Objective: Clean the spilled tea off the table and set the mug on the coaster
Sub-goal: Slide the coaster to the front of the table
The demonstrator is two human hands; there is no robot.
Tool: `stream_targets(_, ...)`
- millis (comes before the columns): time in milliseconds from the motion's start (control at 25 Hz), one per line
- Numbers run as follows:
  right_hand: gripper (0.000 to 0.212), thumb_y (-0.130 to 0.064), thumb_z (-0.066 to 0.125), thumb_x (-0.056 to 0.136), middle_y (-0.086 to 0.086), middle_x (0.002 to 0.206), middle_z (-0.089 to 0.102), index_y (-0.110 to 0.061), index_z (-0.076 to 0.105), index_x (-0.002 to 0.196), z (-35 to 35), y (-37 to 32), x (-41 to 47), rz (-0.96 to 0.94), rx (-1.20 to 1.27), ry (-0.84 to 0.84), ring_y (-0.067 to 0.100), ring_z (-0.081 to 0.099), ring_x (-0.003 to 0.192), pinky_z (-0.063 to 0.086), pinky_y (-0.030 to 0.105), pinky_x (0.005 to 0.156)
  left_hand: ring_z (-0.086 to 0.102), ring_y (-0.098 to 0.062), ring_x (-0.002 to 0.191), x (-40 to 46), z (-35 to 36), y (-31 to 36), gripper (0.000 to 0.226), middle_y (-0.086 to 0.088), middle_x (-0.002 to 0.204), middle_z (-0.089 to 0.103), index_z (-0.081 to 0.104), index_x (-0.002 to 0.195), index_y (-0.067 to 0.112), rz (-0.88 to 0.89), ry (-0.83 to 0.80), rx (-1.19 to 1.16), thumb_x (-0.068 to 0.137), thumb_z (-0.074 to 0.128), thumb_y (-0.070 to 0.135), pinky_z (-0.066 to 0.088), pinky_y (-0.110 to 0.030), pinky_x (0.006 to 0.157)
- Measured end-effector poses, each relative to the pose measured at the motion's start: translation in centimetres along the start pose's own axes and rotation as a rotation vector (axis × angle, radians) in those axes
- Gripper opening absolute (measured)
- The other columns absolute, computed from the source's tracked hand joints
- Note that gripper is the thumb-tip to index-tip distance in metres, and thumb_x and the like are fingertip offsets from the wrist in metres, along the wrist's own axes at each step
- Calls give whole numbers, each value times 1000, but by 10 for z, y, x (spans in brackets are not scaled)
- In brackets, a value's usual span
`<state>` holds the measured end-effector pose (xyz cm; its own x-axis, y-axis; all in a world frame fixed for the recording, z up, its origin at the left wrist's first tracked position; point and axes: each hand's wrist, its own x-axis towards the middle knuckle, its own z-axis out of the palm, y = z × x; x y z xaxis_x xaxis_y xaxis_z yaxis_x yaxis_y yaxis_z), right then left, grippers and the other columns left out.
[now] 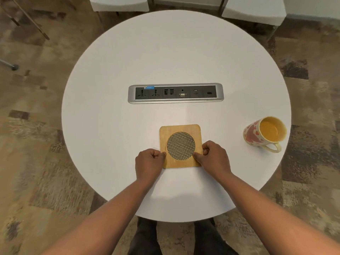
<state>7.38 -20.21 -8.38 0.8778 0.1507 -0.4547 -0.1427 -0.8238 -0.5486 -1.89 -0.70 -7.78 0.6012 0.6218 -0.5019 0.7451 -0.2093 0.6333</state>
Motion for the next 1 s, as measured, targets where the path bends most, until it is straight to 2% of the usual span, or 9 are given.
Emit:
stream_targets(80,28,-43,76,75,-8,78,59,-26,56,83,2,1,1,-2,-11,12,15,57,73,37,31,56,67,-17,72,0,1,1,20,4,68,70,72,71,16,-13,4,5,87,77,27,51,-28,68)
stream_targets(200,29,-44,76,76,-7,87,58,-25,59,90,6,3,0,-30,-62,38,16,57,79,41,31,62,68,-18,72,0,2,1,17,7,67,71,73,71,17,-7,6,39,85,77,26,53,-29,68)
stream_targets(400,32,-39,77,77,-7,91,58,-22,63,100,12,9,-4,-52,-3,78,17,58,87,43,31,67,67,-20,71,-2,3,3,16,6,65,69,73,72,16,7,21,59,85,76,24,51,-29,67)
stream_targets(560,32,-40,79,76,-12,88,56,-23,62,99,14,11,-6,-55,15,85,14,56,89,40,29,67,63,-17,69,-1,2,-1,15,8,64,66,72,73,15,-4,26,21,86,77,22,45,-26,68)
stream_targets(760,31,-39,78,77,-12,89,56,-25,60,98,15,10,-3,-58,35,97,14,55,89,39,29,68,63,-18,69,0,3,0,20,8,64,65,69,67,18,15,26,30,86,78,21,45,-27,67)
stream_targets(1000,30,-38,78,77,-11,90,58,-24,61,97,14,13,-2,-71,48,93,11,55,86,38,28,68,67,-18,74,0,5,-3,19,6,68,70,70,69,18,2,47,18,86,77,23,49,-28,69)
